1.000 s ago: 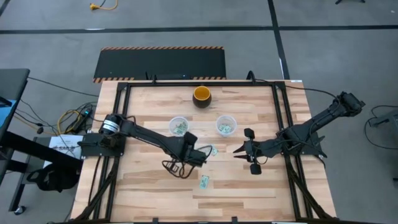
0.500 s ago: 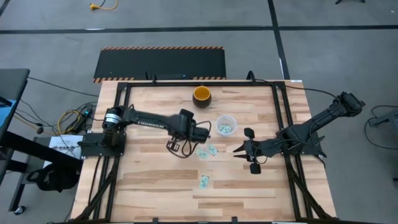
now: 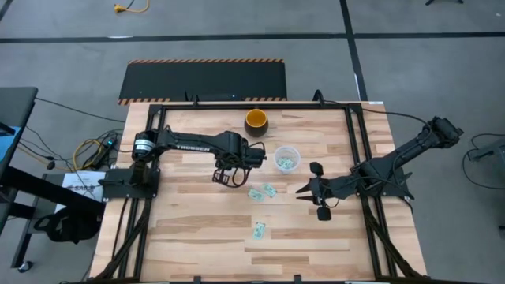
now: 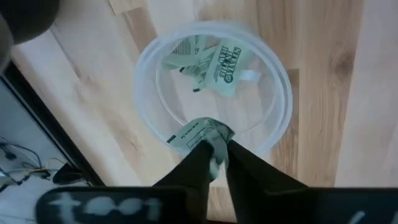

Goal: Pick and place Stevia / Truvia into bins
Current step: Put the stevia packet into the left transparent container

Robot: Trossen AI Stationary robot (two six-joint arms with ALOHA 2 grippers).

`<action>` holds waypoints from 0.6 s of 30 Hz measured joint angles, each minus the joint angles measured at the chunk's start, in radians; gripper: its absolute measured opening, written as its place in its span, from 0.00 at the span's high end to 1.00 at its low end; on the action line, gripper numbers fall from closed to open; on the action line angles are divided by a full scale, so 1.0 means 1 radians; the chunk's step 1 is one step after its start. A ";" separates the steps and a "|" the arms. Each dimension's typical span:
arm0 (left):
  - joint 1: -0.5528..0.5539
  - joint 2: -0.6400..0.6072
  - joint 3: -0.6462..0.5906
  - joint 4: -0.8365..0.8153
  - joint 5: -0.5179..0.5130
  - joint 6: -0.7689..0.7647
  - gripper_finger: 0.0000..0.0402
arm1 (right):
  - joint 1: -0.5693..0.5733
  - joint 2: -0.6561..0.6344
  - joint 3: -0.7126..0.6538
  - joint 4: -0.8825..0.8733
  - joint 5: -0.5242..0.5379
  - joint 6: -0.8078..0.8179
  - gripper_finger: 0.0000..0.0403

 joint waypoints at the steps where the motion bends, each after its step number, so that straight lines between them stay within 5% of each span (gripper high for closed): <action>1: 0.000 0.000 0.000 -0.001 0.000 0.011 0.88 | 0.000 0.000 0.000 -0.002 0.000 0.003 0.81; 9: 0.000 0.000 0.000 0.022 0.013 0.035 0.68 | 0.000 0.000 0.000 -0.015 0.000 0.021 0.81; 18: 0.026 -0.086 -0.001 0.055 0.277 0.027 0.61 | 0.000 0.000 0.000 -0.013 0.003 0.041 0.81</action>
